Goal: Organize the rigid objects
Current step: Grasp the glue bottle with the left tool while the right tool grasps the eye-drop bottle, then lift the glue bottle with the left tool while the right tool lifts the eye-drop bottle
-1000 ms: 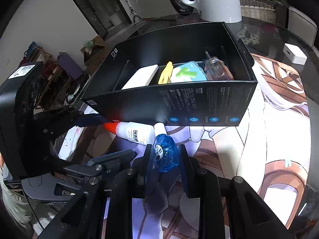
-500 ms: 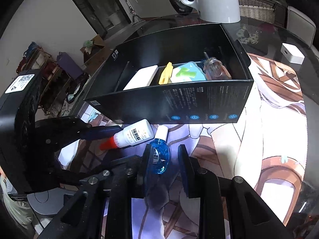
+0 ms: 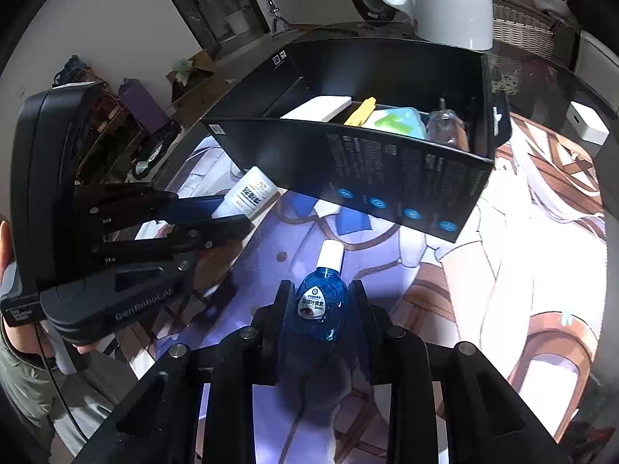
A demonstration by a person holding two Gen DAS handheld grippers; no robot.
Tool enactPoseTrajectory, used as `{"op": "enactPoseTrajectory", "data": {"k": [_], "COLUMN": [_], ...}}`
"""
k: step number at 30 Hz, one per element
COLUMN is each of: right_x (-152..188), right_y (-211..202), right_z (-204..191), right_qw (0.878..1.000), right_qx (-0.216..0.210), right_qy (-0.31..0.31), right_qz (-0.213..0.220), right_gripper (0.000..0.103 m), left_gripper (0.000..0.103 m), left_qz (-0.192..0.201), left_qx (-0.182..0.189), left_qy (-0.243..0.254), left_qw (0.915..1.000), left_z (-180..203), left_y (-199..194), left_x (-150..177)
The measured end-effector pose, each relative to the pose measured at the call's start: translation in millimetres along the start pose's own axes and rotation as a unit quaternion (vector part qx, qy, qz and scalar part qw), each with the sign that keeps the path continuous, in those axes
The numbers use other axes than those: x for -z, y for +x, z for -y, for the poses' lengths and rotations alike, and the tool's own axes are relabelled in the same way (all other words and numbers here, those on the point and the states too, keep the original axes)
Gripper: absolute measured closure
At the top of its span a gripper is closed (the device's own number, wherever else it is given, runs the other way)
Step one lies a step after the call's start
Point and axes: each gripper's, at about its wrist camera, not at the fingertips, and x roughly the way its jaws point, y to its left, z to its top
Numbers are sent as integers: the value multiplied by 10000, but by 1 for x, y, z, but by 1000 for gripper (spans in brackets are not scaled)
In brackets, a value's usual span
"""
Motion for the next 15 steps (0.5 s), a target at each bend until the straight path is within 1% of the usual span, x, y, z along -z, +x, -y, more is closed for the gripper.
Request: {"op": "enactPoseTrajectory", "data": {"k": [2, 3, 4, 6, 7, 8, 9, 10, 12, 15], "right_x": [1, 2, 2, 2, 2, 1, 1, 2, 1, 3], "right_y": [-4, -4, -4, 0, 2, 2, 3, 5, 6, 6], "right_z": [5, 8, 12, 13, 13, 10, 7, 3, -3, -5], "right_qw": [9998, 9997, 9998, 9998, 9998, 9997, 9995, 9991, 9978, 9971], "right_qx": [217, 238, 186, 166, 172, 231, 311, 407, 605, 680], "right_qy": [-26, 25, 100, 121, 102, 39, -27, -106, -273, -335], "right_qz": [42, 56, 64, 17, 9, 47, 44, 49, 28, 39], "right_gripper": [75, 75, 75, 72, 70, 69, 69, 72, 73, 73], "left_gripper": [81, 80, 73, 66, 66, 67, 77, 84, 84, 84], "left_qz": [20, 46, 62, 76, 80, 76, 56, 17, -15, 78], "left_qx": [-38, -60, -98, -135, -117, -99, -35, 46, -30, -142], "left_qy": [36, 56, 95, 97, 72, 54, 31, 14, 101, 204], "left_qw": [10000, 10000, 9999, 9998, 9999, 9999, 10000, 10000, 9999, 9997], "left_z": [3, 4, 7, 9, 10, 11, 10, 10, 15, 18], "left_y": [2, 2, 3, 5, 6, 6, 5, 5, 5, 1], "left_x": [1, 1, -1, -2, -3, -4, -4, -5, -5, -4]}}
